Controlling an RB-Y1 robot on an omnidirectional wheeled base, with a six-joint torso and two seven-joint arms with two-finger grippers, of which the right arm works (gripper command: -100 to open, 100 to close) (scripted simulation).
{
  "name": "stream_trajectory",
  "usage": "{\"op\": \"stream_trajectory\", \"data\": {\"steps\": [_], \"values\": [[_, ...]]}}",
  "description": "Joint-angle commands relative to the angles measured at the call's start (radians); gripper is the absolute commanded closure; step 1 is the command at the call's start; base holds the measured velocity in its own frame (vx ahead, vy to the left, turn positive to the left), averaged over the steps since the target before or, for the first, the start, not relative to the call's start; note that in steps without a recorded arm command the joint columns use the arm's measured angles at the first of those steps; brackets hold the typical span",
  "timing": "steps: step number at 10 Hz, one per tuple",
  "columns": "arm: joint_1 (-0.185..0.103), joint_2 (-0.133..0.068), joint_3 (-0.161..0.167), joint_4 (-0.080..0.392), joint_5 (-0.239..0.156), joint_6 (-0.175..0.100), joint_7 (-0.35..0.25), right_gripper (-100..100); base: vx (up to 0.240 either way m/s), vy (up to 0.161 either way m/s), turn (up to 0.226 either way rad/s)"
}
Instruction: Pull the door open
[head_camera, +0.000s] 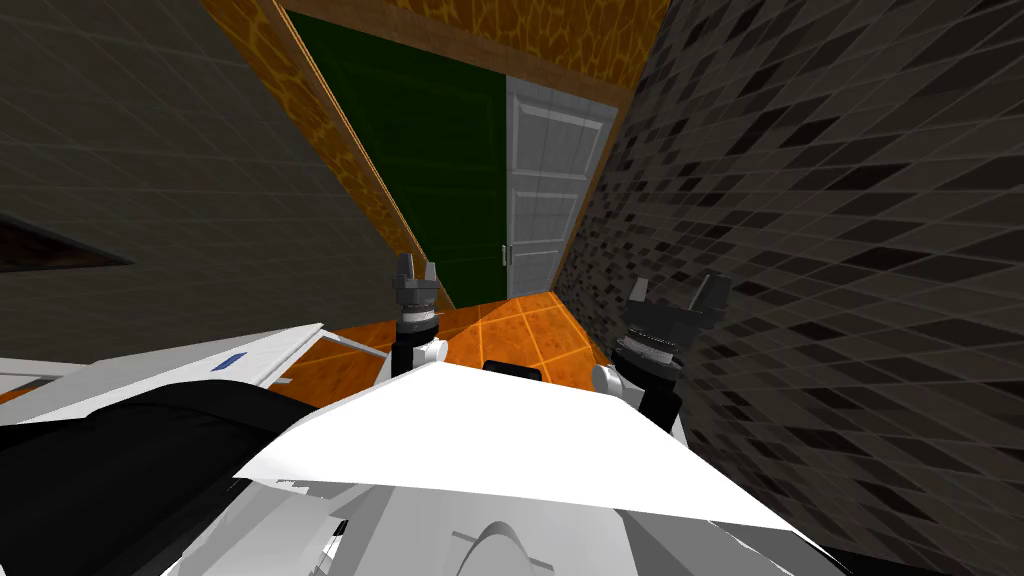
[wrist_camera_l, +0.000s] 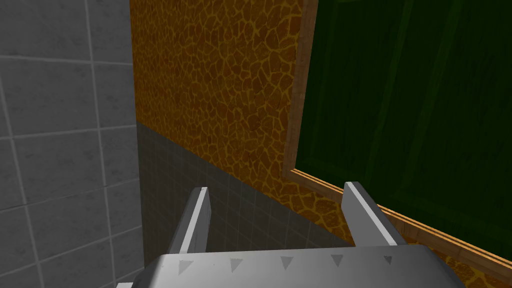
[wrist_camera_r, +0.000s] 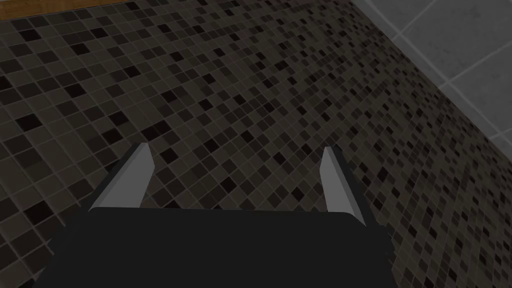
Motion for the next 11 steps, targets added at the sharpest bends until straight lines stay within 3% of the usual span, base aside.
{"op": "stream_trajectory", "data": {"steps": [1,11], "values": [[-0.005,-0.013,0.008,0.032,-0.012,-0.006,-0.033,-100,0.071,0.0,0.116],[-0.036,-0.074,0.055,0.222,-0.082,-0.042,-0.227,-100,0.131,0.025,0.073]]}}
